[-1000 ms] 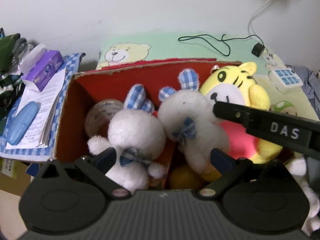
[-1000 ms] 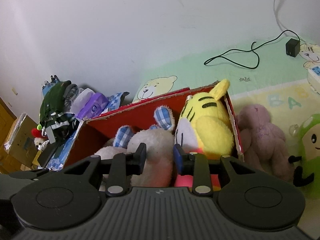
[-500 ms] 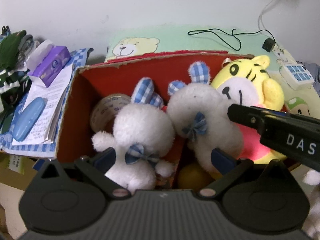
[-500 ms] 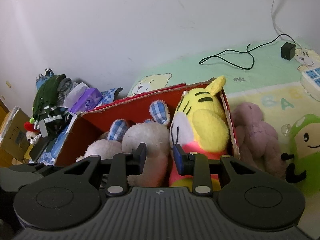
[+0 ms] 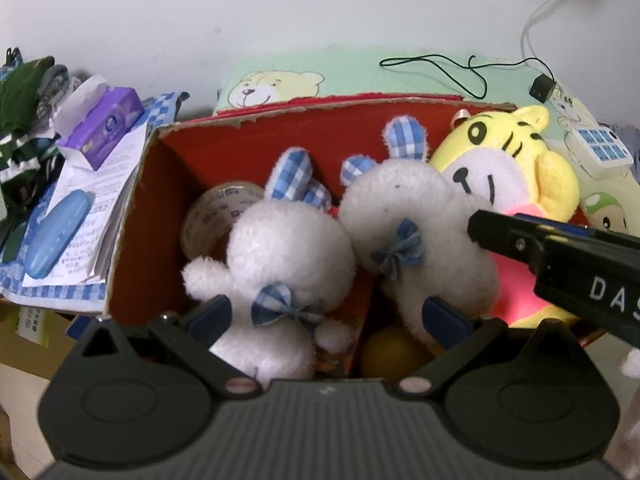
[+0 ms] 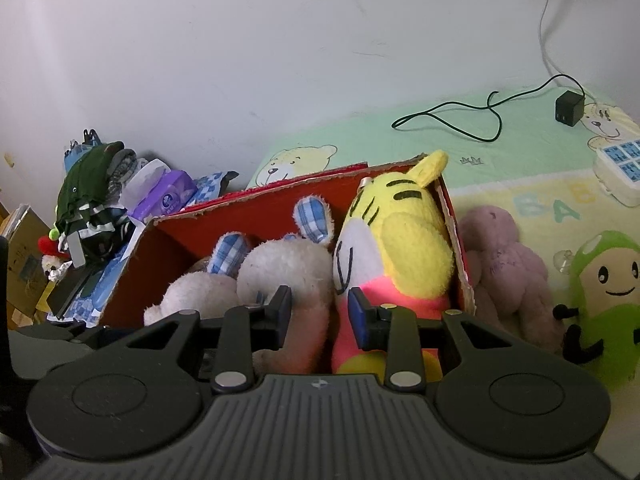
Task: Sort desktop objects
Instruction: 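Open both grippers and withdraw them from the bunny in the box, then move both grippers to the green-headed plush doll on the bed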
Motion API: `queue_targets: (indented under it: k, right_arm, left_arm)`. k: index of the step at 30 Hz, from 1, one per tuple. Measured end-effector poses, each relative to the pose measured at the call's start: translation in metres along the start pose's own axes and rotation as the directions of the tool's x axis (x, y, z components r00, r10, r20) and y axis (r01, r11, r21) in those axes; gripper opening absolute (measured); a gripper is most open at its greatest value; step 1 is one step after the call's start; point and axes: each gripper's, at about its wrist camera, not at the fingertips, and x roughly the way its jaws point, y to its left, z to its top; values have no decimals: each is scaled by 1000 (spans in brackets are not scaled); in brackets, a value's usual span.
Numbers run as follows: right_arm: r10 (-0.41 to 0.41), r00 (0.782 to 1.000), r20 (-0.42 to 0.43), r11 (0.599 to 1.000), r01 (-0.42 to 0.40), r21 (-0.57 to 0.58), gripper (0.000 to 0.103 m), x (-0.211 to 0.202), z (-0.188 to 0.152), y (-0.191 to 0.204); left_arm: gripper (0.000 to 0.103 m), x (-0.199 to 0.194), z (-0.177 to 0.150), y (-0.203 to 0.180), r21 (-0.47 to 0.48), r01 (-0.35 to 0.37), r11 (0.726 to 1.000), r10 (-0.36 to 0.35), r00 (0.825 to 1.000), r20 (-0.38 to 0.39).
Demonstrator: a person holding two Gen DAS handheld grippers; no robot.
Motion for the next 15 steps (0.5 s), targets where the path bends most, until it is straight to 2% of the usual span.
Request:
queue_targets:
  k: [11,15]
  right_arm:
    - [13,1000,24,999,-14,40,34,-11,-7,-4]
    - [21,999,36,999,-23,46,34,-18,-7,-6]
  left_arm:
    - [100,-10,-5,17,-46,84,995,-83,996,25]
    - [100,-20,-1,19,-68,90,994,-87,996,35]
